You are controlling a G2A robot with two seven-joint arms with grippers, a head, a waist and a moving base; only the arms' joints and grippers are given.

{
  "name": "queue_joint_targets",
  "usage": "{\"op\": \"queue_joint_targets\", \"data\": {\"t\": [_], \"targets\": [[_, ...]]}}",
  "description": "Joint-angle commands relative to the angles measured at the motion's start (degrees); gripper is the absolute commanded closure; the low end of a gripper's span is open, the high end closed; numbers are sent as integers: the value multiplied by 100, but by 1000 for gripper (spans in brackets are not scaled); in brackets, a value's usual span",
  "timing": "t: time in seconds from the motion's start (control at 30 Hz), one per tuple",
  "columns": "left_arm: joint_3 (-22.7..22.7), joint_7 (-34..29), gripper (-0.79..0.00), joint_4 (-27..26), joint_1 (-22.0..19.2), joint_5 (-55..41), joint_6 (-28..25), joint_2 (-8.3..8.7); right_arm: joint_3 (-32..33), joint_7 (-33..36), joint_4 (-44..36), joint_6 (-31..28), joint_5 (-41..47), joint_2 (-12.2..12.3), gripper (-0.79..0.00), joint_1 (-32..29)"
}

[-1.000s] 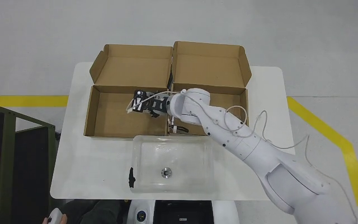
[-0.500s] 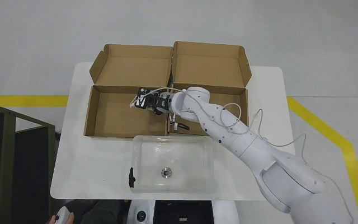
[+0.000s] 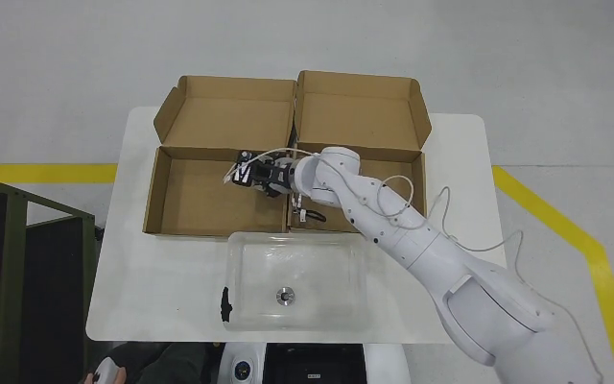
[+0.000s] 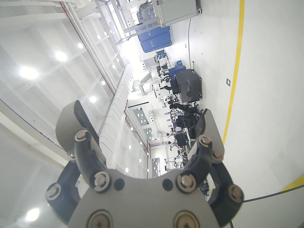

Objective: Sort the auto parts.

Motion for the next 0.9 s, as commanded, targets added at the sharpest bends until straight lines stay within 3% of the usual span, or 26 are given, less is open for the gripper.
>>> {"op": "queue_joint_targets", "data": {"t": [0.0,0.17,0.4,0.47,0.87], "targets": [[0,0,-785,0,0,0,0,0,57,-15,-105,-25,-47,16,-474,-6],[0,0,-785,0,0,0,0,0,286,36,-538,-137,-196,108,-570,-76],[0,0,-785,0,0,0,0,0,709,282,-1503,-500,-282,316,-625,-423],[0,0,-785,0,0,0,0,0,832,383,-1854,-597,-288,383,-683,-593],[0,0,-785,0,0,0,0,0,1443,907,-3911,-1357,-439,801,-705,-1943]]}}
